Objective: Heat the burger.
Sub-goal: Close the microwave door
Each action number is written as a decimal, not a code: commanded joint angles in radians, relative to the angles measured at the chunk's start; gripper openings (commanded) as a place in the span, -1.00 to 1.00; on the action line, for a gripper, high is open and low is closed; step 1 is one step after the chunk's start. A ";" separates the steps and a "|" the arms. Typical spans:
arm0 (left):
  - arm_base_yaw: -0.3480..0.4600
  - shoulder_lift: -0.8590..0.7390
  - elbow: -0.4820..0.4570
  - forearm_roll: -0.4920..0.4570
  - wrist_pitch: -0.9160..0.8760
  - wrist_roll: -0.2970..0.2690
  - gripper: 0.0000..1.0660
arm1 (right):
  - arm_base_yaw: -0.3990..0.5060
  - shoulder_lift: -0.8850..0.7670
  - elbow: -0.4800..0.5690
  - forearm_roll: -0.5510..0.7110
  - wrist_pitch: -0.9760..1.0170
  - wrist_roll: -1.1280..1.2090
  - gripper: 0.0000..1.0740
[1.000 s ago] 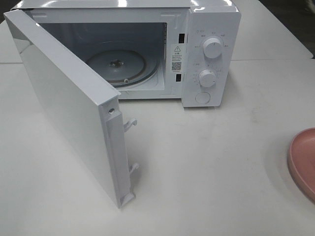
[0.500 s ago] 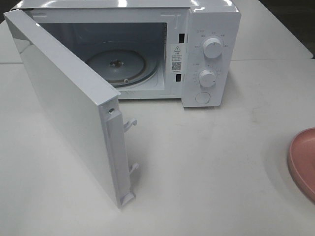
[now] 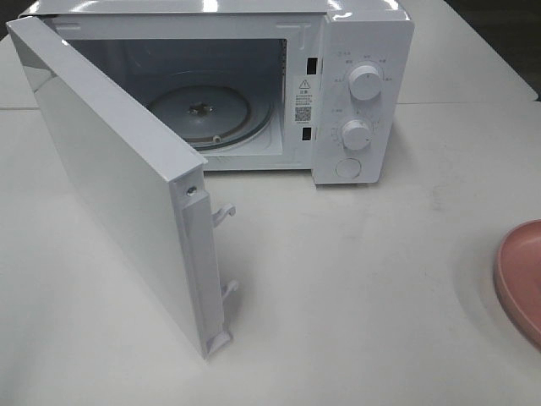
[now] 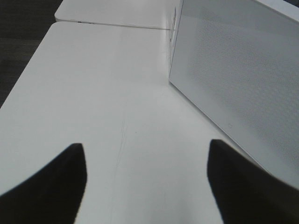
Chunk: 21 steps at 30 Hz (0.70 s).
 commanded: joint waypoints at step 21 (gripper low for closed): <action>0.004 0.353 0.197 -0.056 -0.691 0.007 -1.00 | -0.004 -0.026 0.003 0.001 -0.003 -0.009 0.40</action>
